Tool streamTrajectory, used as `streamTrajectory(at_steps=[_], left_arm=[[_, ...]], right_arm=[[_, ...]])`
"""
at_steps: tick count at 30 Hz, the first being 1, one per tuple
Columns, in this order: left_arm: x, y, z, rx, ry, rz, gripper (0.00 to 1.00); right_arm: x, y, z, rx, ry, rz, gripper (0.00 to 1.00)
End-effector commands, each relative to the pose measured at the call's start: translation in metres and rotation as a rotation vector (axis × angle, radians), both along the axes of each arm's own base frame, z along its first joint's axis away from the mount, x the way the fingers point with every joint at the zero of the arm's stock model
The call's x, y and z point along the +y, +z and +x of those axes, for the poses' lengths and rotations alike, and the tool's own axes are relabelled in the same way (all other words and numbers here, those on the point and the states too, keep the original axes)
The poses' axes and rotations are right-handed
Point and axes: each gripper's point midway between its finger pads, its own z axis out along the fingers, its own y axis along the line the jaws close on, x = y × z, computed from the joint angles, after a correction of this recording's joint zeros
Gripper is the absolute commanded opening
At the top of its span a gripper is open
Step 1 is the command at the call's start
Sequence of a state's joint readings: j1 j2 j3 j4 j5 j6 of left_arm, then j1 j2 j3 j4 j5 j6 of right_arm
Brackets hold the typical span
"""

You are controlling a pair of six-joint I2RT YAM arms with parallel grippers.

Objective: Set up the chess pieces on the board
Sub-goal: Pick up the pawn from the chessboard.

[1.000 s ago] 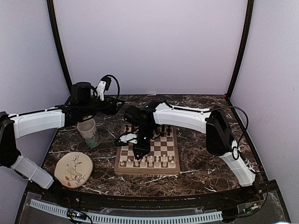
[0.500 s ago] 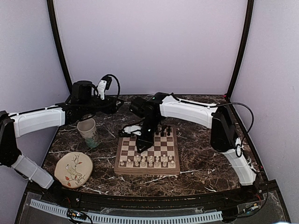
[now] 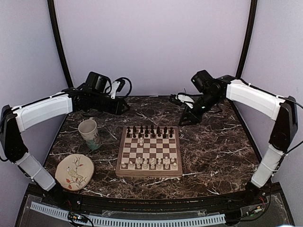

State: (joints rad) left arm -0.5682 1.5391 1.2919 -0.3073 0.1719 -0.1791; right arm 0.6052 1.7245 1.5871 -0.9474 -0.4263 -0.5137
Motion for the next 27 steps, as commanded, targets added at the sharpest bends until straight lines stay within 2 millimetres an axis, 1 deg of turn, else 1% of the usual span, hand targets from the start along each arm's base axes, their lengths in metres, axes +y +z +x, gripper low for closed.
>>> streamTrajectory(at_steps=[1, 2, 4, 6, 8, 10, 11, 12, 17, 21, 27], left_arm=[[-0.022, -0.034, -0.048, 0.167, -0.097, 0.134, 0.32], [-0.025, -0.045, -0.055, 0.208, -0.110, 0.165, 0.31], [-0.030, -0.061, -0.065, 0.266, -0.134, 0.219, 0.31], [-0.035, -0.076, -0.070, 0.302, -0.142, 0.269, 0.32], [-0.040, -0.087, -0.073, 0.324, -0.144, 0.304, 0.32], [-0.047, -0.093, -0.073, 0.331, -0.147, 0.321, 0.33], [-0.050, -0.096, -0.072, 0.332, -0.147, 0.326, 0.33], [-0.052, -0.100, -0.070, 0.329, -0.142, 0.328, 0.33], [-0.059, -0.113, -0.058, 0.337, -0.106, 0.340, 0.34], [-0.059, -0.121, -0.051, 0.334, -0.076, 0.363, 0.34], [-0.061, -0.132, -0.046, 0.347, -0.064, 0.377, 0.35]], right_arm=[[-0.023, -0.009, 0.010, -0.019, -0.071, 0.102, 0.29], [-0.029, -0.011, 0.012, -0.021, -0.089, 0.125, 0.29], [-0.042, -0.005, 0.012, -0.044, -0.115, 0.189, 0.30], [-0.051, -0.005, 0.012, -0.068, -0.138, 0.235, 0.31], [-0.058, 0.000, 0.013, -0.104, -0.147, 0.236, 0.31], [-0.060, 0.012, 0.014, -0.128, -0.146, 0.270, 0.32], [-0.061, 0.005, 0.009, -0.112, -0.142, 0.270, 0.33], [-0.061, 0.003, 0.007, -0.110, -0.137, 0.273, 0.33], [-0.061, -0.008, 0.007, -0.088, -0.130, 0.255, 0.33], [-0.060, -0.006, 0.005, -0.088, -0.117, 0.263, 0.34], [-0.062, -0.007, 0.003, -0.093, -0.111, 0.257, 0.34]])
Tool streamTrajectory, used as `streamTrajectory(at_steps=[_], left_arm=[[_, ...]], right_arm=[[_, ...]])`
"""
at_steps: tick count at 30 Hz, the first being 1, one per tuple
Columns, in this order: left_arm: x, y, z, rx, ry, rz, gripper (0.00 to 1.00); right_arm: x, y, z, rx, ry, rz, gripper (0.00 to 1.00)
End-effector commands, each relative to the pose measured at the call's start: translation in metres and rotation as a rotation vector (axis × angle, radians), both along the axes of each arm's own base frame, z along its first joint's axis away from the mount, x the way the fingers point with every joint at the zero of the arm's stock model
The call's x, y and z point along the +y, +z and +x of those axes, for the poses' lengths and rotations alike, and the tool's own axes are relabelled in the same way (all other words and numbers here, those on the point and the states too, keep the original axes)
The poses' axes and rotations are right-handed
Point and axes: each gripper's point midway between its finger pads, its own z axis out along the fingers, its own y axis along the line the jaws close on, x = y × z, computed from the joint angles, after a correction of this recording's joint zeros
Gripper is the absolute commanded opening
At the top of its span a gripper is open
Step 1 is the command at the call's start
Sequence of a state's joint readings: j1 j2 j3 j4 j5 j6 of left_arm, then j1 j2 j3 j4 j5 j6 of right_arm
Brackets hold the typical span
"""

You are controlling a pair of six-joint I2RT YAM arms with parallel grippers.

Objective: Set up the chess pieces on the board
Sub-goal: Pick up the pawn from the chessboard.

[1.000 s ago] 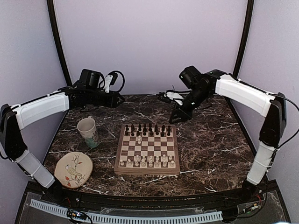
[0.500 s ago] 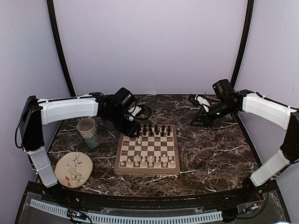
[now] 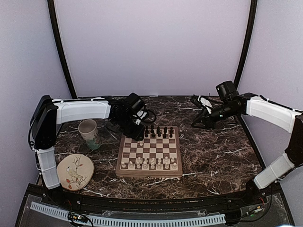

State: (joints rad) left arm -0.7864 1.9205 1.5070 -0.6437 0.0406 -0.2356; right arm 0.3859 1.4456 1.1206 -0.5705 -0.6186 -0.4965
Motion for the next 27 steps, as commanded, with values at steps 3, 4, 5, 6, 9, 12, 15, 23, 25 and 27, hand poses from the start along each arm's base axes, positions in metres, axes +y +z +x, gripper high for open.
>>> streamTrajectory(at_steps=[3, 4, 5, 6, 9, 12, 15, 23, 25, 27], left_arm=[[-0.004, -0.003, 0.005, 0.002, 0.021, 0.015, 0.36], [-0.005, -0.005, 0.005, 0.005, 0.020, 0.016, 0.37], [-0.005, -0.007, 0.006, 0.008, 0.020, 0.020, 0.37], [-0.005, -0.009, 0.006, 0.012, 0.020, 0.024, 0.37], [-0.004, -0.014, 0.007, 0.016, 0.021, 0.038, 0.37], [-0.004, -0.019, 0.008, 0.017, 0.022, 0.054, 0.36], [-0.005, -0.023, 0.010, 0.021, 0.017, 0.060, 0.33], [-0.002, -0.024, 0.005, 0.054, 0.011, 0.086, 0.23], [0.001, -0.024, 0.002, 0.067, 0.009, 0.100, 0.20], [0.004, -0.024, -0.002, 0.081, 0.006, 0.109, 0.16]], right_arm=[[0.001, 0.001, -0.001, -0.015, 0.022, 0.016, 0.34], [0.001, 0.000, -0.002, -0.013, 0.023, 0.016, 0.34], [0.002, 0.000, -0.002, -0.011, 0.025, 0.015, 0.34], [0.002, 0.000, -0.002, -0.009, 0.027, 0.015, 0.34], [0.002, -0.002, -0.002, -0.002, 0.029, 0.011, 0.34], [0.001, -0.004, -0.002, -0.002, 0.030, 0.006, 0.34], [0.001, -0.004, -0.001, -0.004, 0.029, 0.005, 0.33], [0.001, -0.006, -0.002, 0.002, 0.028, 0.002, 0.34], [0.001, -0.007, -0.001, 0.005, 0.029, 0.001, 0.34], [0.001, -0.007, -0.001, 0.008, 0.029, 0.000, 0.34]])
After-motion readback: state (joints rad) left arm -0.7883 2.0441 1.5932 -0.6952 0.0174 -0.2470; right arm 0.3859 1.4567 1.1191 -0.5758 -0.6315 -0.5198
